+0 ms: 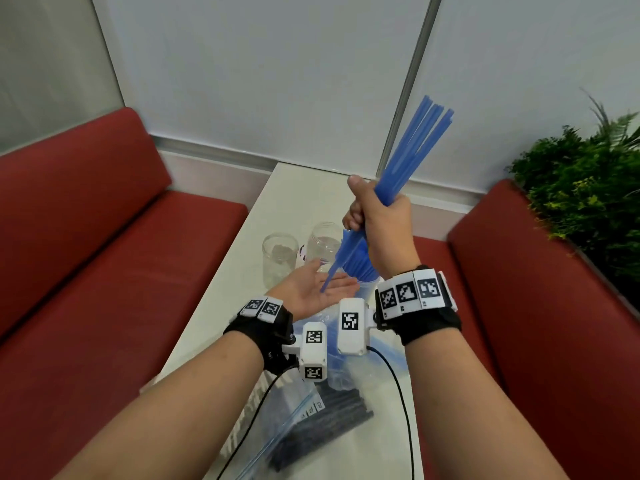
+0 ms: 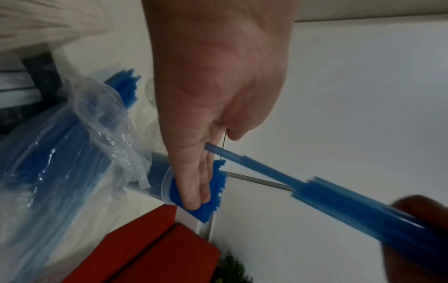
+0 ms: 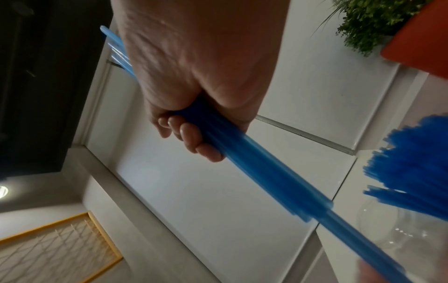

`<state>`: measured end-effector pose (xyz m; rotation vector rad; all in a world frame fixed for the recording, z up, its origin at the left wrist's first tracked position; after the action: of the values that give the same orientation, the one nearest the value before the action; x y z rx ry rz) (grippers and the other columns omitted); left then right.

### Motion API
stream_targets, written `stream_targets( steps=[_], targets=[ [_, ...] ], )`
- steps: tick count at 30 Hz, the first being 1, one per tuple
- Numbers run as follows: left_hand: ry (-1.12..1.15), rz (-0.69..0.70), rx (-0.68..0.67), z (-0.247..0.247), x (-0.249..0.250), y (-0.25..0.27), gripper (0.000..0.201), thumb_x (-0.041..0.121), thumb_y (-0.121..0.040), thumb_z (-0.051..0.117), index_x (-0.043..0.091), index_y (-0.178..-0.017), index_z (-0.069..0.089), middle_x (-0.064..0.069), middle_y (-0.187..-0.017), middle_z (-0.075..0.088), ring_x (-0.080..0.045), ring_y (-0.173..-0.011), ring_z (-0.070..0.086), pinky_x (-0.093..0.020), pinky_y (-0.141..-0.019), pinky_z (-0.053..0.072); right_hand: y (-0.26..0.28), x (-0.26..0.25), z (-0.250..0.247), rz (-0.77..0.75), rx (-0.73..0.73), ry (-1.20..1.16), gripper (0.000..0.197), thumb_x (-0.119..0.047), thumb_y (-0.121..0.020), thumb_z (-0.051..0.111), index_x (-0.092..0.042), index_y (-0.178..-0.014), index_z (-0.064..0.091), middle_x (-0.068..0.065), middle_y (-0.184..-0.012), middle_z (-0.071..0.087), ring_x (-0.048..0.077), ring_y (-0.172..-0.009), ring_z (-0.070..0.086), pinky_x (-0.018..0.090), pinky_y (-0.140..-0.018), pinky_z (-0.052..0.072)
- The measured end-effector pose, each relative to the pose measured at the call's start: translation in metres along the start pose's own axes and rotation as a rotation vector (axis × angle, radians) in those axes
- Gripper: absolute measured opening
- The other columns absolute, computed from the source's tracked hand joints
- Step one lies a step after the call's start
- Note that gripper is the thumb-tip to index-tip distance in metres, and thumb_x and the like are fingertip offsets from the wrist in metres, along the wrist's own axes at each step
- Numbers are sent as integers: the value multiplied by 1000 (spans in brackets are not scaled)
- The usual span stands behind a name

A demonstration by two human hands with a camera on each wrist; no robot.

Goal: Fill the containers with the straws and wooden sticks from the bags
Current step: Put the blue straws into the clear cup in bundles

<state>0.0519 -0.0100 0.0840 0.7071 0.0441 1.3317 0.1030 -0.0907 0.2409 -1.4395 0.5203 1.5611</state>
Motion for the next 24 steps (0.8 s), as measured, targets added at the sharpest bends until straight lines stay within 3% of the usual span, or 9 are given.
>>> stream_targets(
  steps=[5, 7, 8, 10, 12, 14, 16, 21, 24],
  targets=[
    [32, 52, -131, 29, 7, 10, 46, 21, -105, 36, -12, -136, 44, -29, -138, 50, -39, -129, 50, -45, -112, 36, 4, 16, -3, 24, -59, 78, 31, -26, -89, 76, -18, -69, 54, 6, -59, 52, 19, -54, 51, 32, -60, 48],
    [39, 49, -116, 31, 6, 10, 41, 17, -104, 38, -11, -132, 48, -25, -137, 52, -37, -125, 54, -44, -108, 41, 3, 17, -3, 5, -66, 88, 25, -24, -88, 76, -18, -73, 57, 5, -60, 55, 20, -56, 54, 32, -61, 49],
    [37, 40, -85, 29, 4, 10, 37, 16, -104, 40, -11, -124, 54, -25, -129, 57, -36, -115, 60, -43, -101, 48, 2, 17, -4, -5, -71, 83, 23, -22, -88, 76, -18, -75, 57, 3, -60, 54, 20, -57, 55, 32, -61, 49],
    [2, 18, 4, 20, 1, 10, 28, 16, -100, 49, -8, -100, 62, -21, -94, 66, -29, -79, 70, -35, -73, 61, 1, 18, -5, -8, -80, 73, 23, -20, -89, 75, -18, -77, 56, 1, -60, 52, 18, -55, 54, 30, -60, 49],
    [-58, -40, 65, 12, -3, 8, 23, 18, -97, 54, -1, -85, 60, -13, -68, 60, -16, -48, 60, -20, -40, 52, 1, 20, -5, 12, -90, 48, 26, -21, -90, 75, -17, -75, 54, -1, -56, 46, 17, -51, 47, 30, -58, 47],
    [-79, -101, 69, 9, -4, 6, 20, 20, -96, 55, 6, -82, 56, -8, -61, 55, -9, -37, 46, -14, -27, 32, 0, 21, -3, 32, -113, 12, 33, -25, -93, 74, -18, -71, 51, -2, -55, 41, 15, -48, 40, 30, -55, 43],
    [-76, -89, 54, 10, -2, 1, 20, 21, -98, 54, 7, -84, 54, -6, -61, 52, -7, -35, 41, -12, -26, 24, -3, 20, -2, 44, -117, -6, 38, -29, -93, 74, -20, -67, 48, -3, -54, 38, 14, -47, 36, 30, -54, 42],
    [14, -60, 33, 9, 7, -8, 27, 23, -96, 55, 1, -82, 59, -9, -72, 56, -8, -39, 45, -11, -28, 26, -17, 23, -6, 45, -75, 14, 39, -33, -92, 74, -22, -68, 45, -1, -56, 38, 15, -51, 39, 31, -59, 42],
    [-8, -29, 46, 4, 10, -15, 28, 27, -100, 52, 3, -86, 55, -6, -67, 52, -6, -36, 39, -12, -26, 21, -20, 37, -16, 78, -57, 42, 41, -32, -91, 75, -24, -62, 47, 0, -56, 43, 18, -55, 45, 33, -64, 45]
  ],
)
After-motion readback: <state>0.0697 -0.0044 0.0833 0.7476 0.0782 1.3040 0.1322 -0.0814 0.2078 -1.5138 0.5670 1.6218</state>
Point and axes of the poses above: each hand's wrist, its own y-axis away from the middle knuckle, its own z-axis out of the palm, x = y × z, the point moved 4 cm from there along -y, towards the middle knuckle
